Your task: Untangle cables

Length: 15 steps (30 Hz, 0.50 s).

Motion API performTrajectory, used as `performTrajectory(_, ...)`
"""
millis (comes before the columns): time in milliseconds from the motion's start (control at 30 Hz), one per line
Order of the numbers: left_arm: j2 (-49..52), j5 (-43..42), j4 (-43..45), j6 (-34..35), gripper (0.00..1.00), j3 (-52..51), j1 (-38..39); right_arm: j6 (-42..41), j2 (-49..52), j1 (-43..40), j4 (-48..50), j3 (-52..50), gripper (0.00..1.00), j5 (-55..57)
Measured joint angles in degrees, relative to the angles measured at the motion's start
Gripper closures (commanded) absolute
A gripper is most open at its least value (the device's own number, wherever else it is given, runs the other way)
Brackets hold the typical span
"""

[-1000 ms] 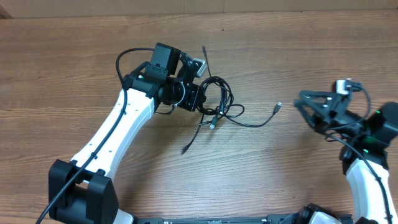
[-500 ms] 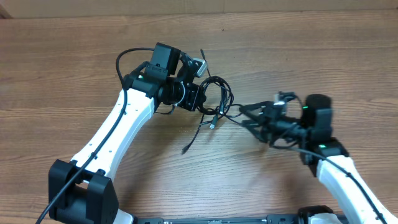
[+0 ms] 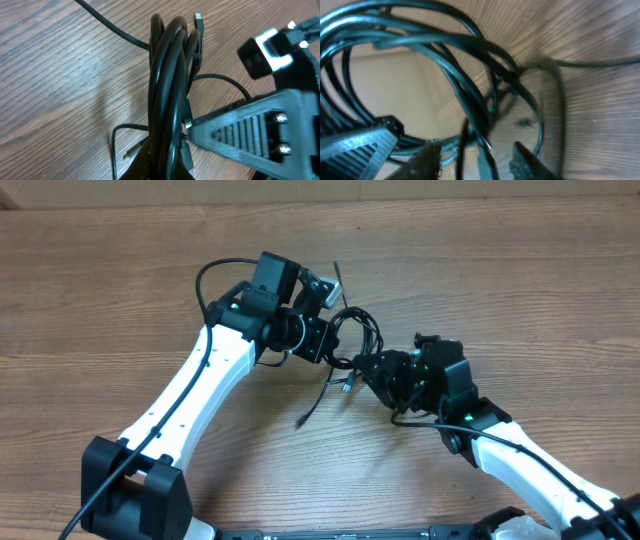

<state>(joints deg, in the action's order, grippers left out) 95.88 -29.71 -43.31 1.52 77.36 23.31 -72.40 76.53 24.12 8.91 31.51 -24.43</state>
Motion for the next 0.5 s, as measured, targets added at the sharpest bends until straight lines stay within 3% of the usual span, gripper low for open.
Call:
performTrajectory(133, 0.00, 0.13, 0.04, 0.02, 0.95, 0.00, 0.35, -1.07, 0.70, 0.09, 3.52, -0.02, 0.96, -0.31)
performTrajectory(500, 0.00, 0.66, 0.33, 0.04, 0.96, 0.00, 0.35, 2.27, 0.74, -3.96, 15.63, -0.02, 0.96, -8.07)
